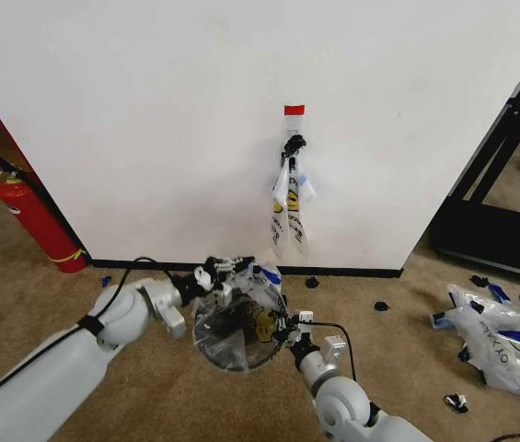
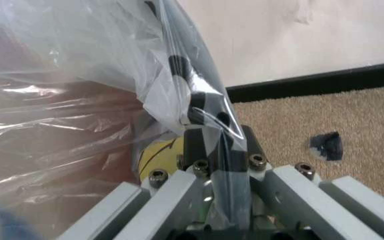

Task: Pick up the garbage bag from the wall and place it over the trash bin.

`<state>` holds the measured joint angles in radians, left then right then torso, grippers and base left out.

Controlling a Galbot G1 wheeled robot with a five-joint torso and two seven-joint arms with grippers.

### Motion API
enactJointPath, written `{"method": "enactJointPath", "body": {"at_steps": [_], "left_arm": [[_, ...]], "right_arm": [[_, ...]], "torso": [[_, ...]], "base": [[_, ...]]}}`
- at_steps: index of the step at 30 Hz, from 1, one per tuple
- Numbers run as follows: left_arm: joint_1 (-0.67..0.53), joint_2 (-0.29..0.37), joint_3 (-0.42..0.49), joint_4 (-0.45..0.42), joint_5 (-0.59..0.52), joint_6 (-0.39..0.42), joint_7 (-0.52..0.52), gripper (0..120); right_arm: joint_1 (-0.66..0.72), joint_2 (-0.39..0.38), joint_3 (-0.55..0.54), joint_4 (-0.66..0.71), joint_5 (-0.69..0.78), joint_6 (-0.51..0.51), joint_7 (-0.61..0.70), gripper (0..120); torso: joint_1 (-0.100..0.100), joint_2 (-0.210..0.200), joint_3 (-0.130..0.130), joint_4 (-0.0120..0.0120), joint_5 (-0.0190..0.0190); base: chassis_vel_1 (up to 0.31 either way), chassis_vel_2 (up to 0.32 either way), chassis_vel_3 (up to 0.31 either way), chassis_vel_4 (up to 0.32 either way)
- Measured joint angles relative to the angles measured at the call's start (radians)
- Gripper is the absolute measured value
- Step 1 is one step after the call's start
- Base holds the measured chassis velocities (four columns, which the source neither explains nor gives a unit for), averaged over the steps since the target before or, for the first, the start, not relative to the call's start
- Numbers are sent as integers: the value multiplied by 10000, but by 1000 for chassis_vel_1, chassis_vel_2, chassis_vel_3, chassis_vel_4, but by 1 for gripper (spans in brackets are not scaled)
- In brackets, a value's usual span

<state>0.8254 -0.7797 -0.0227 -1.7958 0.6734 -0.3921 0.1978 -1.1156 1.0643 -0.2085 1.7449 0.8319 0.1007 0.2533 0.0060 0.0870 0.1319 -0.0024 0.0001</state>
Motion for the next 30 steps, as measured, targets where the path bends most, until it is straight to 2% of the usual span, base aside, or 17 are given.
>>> {"method": "enactJointPath", "body": {"at_steps": [17,30], "left_arm": [[-1333,-231,797,2068,-19,-153,333,0],[-1725,-336,1167,2498,-930,-292,1296,0]], "right_arm": [[-126,-203,189,-334,-389,938,-2116,0],[-70,-91,213,-571,-185,1495,-2795,0]], "torso": [[0,0,1,1,-2],[0,0,0,1,-1]], "base": [[0,0,0,0],[0,0,0,0]]}}
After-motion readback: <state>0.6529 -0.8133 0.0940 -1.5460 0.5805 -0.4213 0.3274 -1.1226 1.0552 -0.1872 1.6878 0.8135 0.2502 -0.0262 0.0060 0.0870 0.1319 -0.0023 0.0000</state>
